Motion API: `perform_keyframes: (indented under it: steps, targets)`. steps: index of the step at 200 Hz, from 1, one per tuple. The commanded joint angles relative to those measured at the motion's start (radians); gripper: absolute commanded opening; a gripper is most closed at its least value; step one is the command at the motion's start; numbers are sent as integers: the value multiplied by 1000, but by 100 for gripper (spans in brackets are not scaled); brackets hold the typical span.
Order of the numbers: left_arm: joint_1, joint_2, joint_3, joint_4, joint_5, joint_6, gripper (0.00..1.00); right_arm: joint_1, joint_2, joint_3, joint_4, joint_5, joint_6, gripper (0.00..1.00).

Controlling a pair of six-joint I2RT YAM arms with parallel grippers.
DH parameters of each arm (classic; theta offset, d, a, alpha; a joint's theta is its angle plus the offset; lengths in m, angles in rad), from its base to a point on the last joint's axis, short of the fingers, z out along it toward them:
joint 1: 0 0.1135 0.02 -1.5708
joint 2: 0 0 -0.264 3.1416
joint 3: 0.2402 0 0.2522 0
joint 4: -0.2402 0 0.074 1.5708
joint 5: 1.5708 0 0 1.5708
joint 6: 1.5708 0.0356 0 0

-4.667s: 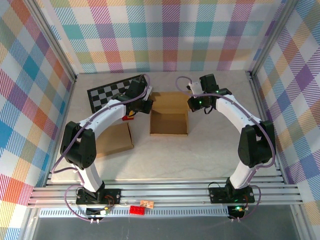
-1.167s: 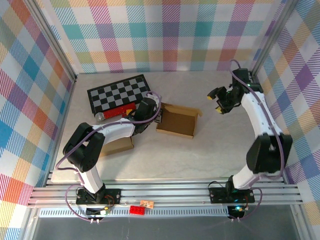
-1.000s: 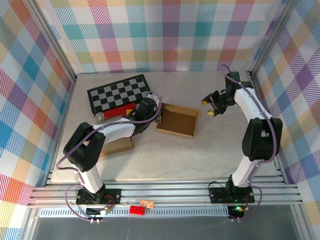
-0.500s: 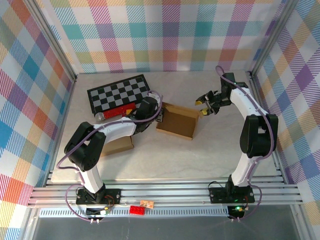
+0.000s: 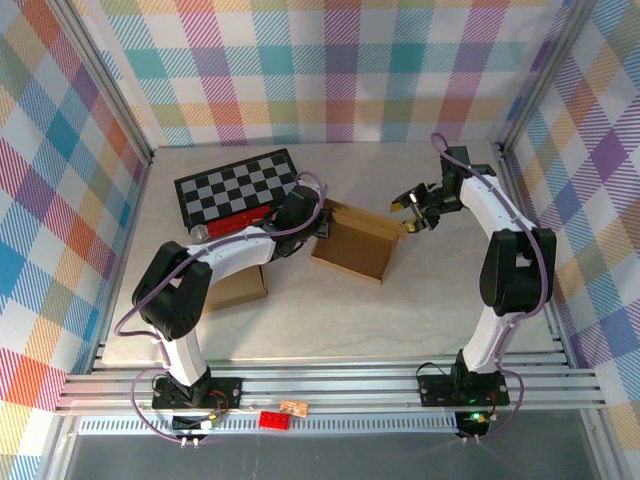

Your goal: Fold the paper box

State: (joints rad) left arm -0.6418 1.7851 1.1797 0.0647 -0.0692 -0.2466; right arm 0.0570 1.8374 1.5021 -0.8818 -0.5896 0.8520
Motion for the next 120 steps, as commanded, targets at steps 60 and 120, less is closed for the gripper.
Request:
perform_keyframes:
  steps: [60,120]
  targets:
    - [-10,19,45,-13,17,3,0,-47,0,-21,-50,-26,-84,51]
    - [-10,30,52,-9,24,-4,0,-23,18,-62,49,-126,12,52]
